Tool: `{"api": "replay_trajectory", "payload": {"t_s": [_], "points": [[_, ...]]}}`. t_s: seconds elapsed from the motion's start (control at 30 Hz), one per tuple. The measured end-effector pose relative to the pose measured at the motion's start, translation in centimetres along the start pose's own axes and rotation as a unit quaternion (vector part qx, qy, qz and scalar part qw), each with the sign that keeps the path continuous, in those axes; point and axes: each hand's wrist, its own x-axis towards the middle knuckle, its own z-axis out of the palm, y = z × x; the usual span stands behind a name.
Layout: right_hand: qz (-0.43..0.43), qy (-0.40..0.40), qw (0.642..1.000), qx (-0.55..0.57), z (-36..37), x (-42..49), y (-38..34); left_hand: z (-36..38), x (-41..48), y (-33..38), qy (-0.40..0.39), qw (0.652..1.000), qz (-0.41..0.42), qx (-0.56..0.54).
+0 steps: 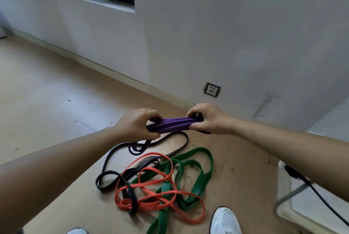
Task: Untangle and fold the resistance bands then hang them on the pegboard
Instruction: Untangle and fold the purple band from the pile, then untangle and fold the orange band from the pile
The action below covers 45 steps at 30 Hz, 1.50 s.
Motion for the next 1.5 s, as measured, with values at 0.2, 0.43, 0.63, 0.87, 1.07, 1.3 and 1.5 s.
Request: {"api": "replay_trajectory", "payload": {"t_s": [0.2, 0.43, 0.63, 0.87, 1.07, 1.3, 1.5], "points": [[0.072, 0.048, 0.996, -0.013, 4.7, 5.7, 7.7, 7.1, 8.8, -5.0, 0.022, 0.999, 0.007, 0.032], [0.170, 0.103, 0.979, 0.038, 13.1, 10.6, 17.3, 16.2, 18.8, -10.7, 0.003, 0.994, 0.036, 0.104], [0.222, 0.160, 0.961, 0.033, 17.6, 13.2, 25.7, 23.5, 25.0, -12.9, -0.011, 0.994, 0.035, 0.101], [0.266, 0.107, 0.958, 0.022, 20.1, 13.1, 29.3, 27.5, 25.6, -13.6, -0.074, 0.997, -0.017, 0.002], [0.283, 0.025, 0.958, -0.037, 18.4, 12.8, 27.7, 26.3, 22.1, -13.6, -0.069, 0.997, 0.018, 0.001], [0.285, 0.004, 0.954, -0.093, 18.6, 11.7, 25.7, 25.1, 14.0, -14.3, 0.013, 0.995, -0.075, -0.060], [0.103, 0.022, 0.990, -0.091, 21.7, 8.3, 20.7, 24.0, 4.0, -16.4, -0.032, 0.977, -0.184, -0.106]]}}
